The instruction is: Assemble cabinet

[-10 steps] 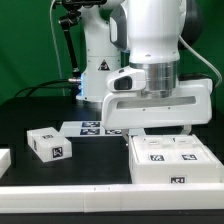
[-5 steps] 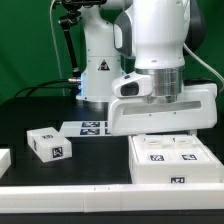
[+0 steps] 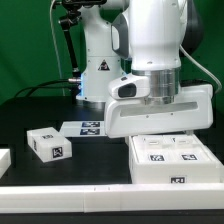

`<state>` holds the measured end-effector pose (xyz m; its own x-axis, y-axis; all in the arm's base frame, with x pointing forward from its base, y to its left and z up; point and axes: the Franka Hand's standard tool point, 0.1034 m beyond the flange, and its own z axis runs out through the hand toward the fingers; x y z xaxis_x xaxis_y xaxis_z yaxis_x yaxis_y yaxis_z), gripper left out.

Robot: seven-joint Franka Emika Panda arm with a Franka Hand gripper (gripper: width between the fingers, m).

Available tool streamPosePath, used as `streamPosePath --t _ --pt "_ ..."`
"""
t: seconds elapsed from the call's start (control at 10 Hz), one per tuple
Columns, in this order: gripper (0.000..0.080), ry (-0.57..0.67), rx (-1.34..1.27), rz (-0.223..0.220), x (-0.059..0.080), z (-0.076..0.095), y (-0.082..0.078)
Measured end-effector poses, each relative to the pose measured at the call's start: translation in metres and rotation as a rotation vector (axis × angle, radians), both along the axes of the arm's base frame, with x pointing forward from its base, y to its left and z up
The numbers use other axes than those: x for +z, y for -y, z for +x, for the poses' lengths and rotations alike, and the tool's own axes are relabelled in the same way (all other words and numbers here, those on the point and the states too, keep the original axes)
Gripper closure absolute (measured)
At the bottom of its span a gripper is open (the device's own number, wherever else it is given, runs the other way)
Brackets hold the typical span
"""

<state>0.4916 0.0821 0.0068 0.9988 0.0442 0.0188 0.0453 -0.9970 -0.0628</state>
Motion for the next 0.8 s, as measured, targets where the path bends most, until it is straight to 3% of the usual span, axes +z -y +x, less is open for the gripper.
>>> streamPosePath --t 0.1,0.2,0.4,0.5,0.6,0.8 --pt "0.0136 0.002 -0.015 0.004 -0.0004 -0.0004 0.0006" --pt "0.0136 0.001 -0.030 0.008 -0.0003 -0.0002 0.0008" --pt "0.0409 0.011 -0.037 0.011 0.0005 0.0016 0.0003" --pt "0.0409 0.012 -0.041 0.012 0.0005 0.0019 0.0007" --pt "0.0591 0.010 -0.036 0.013 0.0002 0.0015 0.0009" --pt "0.0602 0.010 -0.026 0.013 0.0003 0.0013 0.0001"
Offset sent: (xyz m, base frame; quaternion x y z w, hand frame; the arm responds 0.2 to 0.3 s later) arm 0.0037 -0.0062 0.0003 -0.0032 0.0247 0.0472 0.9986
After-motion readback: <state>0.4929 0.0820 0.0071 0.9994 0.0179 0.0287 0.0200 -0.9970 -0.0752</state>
